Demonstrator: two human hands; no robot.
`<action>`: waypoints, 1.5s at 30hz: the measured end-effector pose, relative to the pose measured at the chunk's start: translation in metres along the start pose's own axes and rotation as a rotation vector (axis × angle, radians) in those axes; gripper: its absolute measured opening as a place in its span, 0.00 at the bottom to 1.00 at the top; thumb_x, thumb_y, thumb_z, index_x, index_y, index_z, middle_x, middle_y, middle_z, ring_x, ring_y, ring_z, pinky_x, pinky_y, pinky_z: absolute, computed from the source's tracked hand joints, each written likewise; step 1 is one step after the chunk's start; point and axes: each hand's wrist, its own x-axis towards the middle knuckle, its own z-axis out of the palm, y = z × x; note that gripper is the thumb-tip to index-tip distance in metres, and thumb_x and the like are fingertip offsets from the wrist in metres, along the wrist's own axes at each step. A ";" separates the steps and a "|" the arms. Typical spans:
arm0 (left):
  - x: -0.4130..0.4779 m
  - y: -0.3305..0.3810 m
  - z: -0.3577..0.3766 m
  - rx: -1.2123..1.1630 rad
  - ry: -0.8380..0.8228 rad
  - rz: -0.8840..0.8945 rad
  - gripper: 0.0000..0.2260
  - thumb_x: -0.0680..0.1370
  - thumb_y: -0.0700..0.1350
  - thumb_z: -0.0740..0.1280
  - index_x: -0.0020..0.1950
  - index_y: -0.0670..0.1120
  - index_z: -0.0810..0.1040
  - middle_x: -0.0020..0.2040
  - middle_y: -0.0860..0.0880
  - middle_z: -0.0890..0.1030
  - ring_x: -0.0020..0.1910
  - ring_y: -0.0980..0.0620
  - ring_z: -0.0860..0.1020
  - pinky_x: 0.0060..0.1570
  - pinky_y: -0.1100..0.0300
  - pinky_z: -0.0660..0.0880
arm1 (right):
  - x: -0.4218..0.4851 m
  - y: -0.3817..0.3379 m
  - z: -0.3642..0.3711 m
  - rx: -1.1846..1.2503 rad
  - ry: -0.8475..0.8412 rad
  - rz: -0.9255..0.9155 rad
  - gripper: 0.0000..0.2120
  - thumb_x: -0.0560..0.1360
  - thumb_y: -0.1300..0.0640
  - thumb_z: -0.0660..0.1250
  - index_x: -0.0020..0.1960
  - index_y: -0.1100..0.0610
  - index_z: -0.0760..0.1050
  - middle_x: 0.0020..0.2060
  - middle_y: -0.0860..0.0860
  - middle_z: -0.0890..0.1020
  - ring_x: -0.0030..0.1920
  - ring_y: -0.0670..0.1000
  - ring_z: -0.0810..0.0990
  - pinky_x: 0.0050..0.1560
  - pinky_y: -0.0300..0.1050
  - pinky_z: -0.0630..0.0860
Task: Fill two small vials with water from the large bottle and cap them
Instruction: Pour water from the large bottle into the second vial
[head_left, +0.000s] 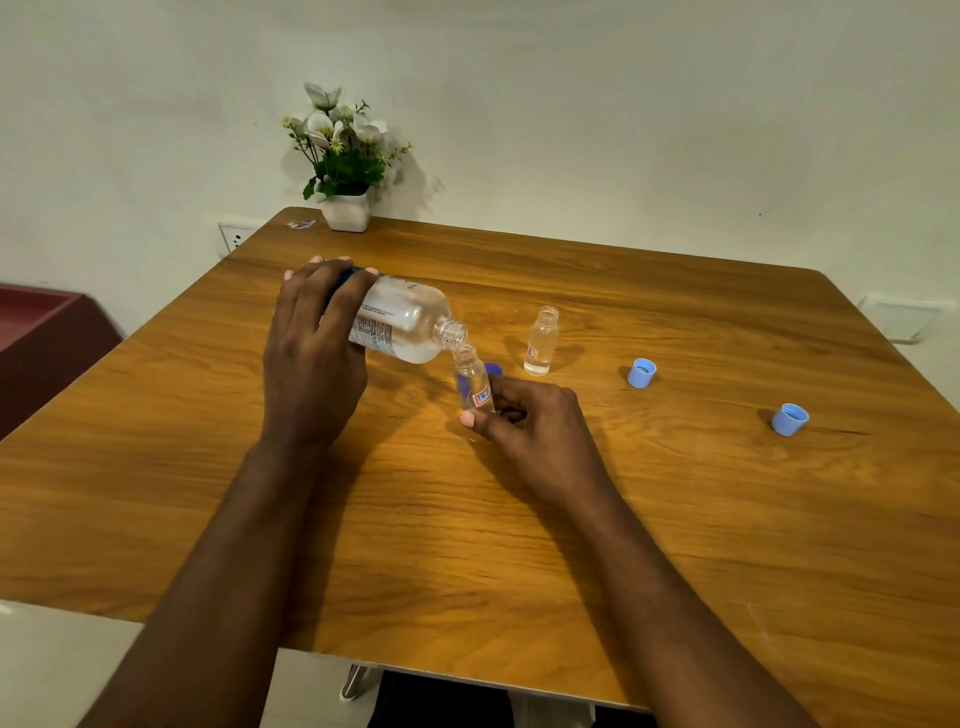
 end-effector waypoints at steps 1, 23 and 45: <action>0.000 0.000 0.000 -0.004 -0.007 0.001 0.22 0.73 0.29 0.67 0.67 0.39 0.73 0.65 0.37 0.74 0.69 0.38 0.68 0.71 0.43 0.62 | 0.000 0.000 0.000 0.005 0.002 0.002 0.10 0.73 0.50 0.73 0.52 0.53 0.83 0.42 0.51 0.86 0.44 0.52 0.83 0.48 0.58 0.78; -0.012 0.012 0.011 -0.179 -0.242 -0.107 0.32 0.70 0.48 0.76 0.70 0.44 0.68 0.63 0.45 0.76 0.60 0.45 0.75 0.51 0.52 0.74 | 0.004 0.001 0.004 0.090 0.106 0.024 0.16 0.73 0.50 0.74 0.59 0.51 0.80 0.48 0.45 0.86 0.49 0.43 0.84 0.53 0.53 0.81; -0.034 0.044 -0.003 -0.394 -0.106 -0.599 0.45 0.71 0.56 0.74 0.77 0.54 0.47 0.76 0.48 0.58 0.73 0.47 0.61 0.66 0.49 0.66 | 0.001 0.003 0.004 0.020 0.171 0.025 0.13 0.71 0.52 0.75 0.54 0.50 0.82 0.46 0.44 0.85 0.44 0.41 0.81 0.44 0.40 0.76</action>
